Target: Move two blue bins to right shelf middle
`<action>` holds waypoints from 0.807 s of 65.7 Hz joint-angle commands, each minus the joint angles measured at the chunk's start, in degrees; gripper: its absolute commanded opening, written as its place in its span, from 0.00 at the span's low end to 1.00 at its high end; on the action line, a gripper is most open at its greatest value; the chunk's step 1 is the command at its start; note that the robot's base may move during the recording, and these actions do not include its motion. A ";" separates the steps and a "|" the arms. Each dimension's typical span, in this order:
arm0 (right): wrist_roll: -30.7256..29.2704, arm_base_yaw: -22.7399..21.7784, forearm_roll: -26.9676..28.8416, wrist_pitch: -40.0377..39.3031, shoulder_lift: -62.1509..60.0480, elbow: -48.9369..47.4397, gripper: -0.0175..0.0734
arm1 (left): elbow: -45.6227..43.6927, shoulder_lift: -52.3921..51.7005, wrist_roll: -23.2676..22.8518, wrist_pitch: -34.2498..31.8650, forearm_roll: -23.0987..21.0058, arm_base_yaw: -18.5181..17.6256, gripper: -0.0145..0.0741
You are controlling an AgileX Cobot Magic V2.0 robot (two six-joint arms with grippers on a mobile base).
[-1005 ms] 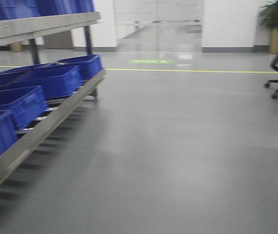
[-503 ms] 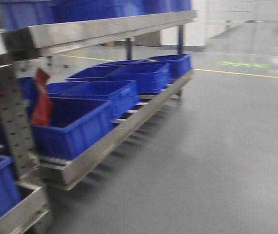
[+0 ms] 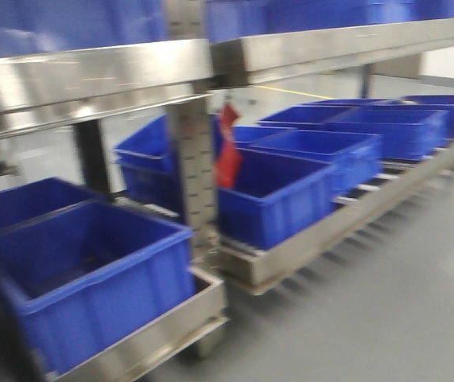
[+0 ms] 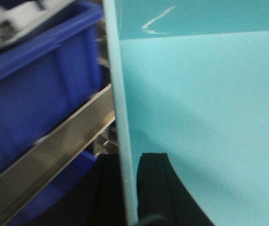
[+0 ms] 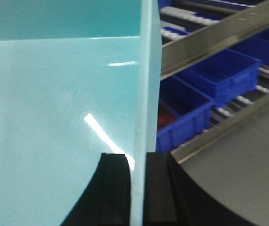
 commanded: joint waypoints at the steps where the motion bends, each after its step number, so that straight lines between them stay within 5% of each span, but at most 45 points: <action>1: -0.15 -0.11 1.03 -3.46 -1.01 -0.83 0.03 | -0.55 -0.47 0.50 -1.93 -0.54 -0.05 0.04; 53: -0.15 -0.11 1.03 -3.46 -1.01 -0.83 0.03 | -0.55 -0.47 0.50 -1.93 -0.54 -0.05 0.04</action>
